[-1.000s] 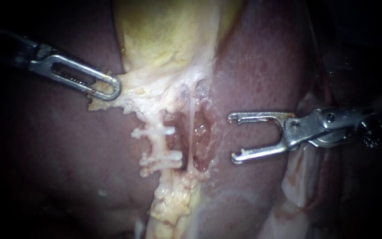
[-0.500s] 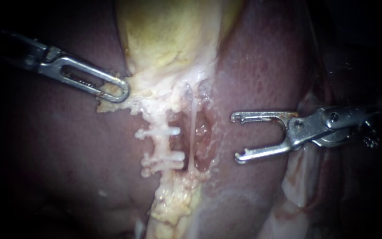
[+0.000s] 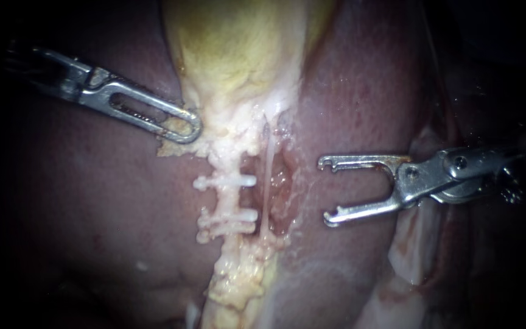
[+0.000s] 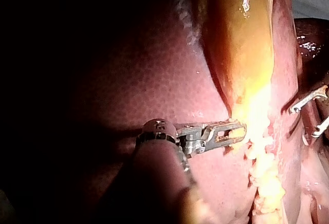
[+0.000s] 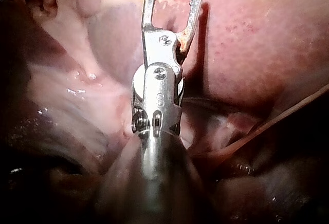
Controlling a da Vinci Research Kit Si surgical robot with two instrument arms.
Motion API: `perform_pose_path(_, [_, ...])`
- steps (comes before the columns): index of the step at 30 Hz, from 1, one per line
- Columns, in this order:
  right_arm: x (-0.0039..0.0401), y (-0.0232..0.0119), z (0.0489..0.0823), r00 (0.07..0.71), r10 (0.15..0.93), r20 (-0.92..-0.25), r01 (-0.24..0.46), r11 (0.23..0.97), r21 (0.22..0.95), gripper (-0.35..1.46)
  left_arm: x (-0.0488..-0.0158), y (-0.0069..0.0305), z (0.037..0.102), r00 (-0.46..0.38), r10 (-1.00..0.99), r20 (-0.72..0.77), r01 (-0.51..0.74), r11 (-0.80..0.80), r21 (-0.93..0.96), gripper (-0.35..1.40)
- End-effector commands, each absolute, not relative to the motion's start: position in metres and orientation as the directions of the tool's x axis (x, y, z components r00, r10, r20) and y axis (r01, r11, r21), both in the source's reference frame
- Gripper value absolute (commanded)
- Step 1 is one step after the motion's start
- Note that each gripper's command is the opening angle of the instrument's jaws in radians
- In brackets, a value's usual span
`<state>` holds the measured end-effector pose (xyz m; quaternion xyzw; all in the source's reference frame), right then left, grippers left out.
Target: Going back third clip left tube
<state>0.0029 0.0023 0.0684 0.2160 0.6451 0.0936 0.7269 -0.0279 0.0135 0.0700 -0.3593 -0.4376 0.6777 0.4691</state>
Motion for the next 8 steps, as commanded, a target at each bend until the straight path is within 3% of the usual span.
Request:
perform_pose_path(1, [0.0029,0.0022,0.0684,0.15,0.415,-0.897,0.142,0.889,0.435,0.5,-0.0279,0.0135,0.07,-0.302,0.95,-0.076,-0.321,-0.177,-0.93,-0.35])
perform_pose_path(8, [0.0029,0.0023,0.0683,0.15,0.415,-0.897,0.142,0.889,0.435,0.5,-0.0278,0.0135,0.07,-0.302,0.95,-0.077,-0.321,-0.177,-0.93,-0.35])
